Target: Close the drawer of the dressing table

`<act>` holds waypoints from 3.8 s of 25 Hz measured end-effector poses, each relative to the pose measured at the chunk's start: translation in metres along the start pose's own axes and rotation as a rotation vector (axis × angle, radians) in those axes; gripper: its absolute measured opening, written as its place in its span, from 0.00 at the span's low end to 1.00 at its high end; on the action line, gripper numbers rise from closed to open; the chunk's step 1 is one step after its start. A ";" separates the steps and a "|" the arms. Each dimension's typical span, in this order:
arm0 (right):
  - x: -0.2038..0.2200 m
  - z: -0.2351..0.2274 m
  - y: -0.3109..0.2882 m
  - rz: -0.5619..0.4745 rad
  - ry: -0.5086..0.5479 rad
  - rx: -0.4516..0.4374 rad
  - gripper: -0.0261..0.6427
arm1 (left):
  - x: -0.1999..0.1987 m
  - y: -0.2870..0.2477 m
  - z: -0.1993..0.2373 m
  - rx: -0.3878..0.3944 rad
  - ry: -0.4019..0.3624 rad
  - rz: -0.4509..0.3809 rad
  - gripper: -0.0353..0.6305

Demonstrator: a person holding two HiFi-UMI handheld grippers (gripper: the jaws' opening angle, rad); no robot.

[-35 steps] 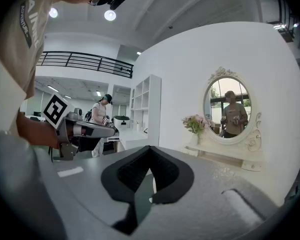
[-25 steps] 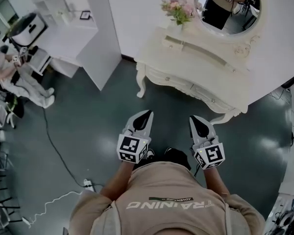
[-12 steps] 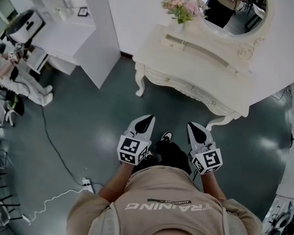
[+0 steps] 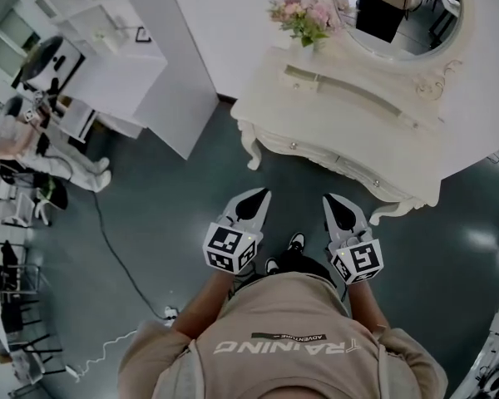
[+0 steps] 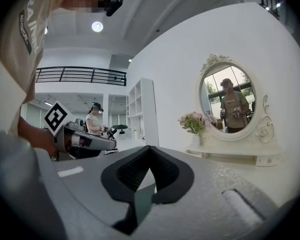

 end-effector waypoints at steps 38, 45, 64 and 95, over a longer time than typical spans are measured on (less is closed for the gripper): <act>-0.009 -0.105 -0.124 0.041 -0.035 -0.104 0.04 | -0.054 -0.115 0.101 -0.156 0.116 0.002 0.08; -0.031 -0.095 -0.175 0.041 0.018 -0.113 0.04 | -0.067 -0.119 0.145 -0.148 0.150 -0.027 0.08; -0.051 -0.074 -0.271 0.088 0.024 0.058 0.04 | -0.086 -0.153 0.245 0.017 0.060 -0.022 0.08; -0.046 -0.297 -0.343 0.052 -0.062 0.171 0.04 | -0.166 -0.349 0.260 0.044 0.048 0.110 0.08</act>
Point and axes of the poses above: the fingertips, and each gripper's own axes: y backward along the fingers, z to its left, x out of its underside, the point moved 5 cm from there along y, backward along the fingers, and after that the axes turned 5 degrees about z, right-handed, at the moved point
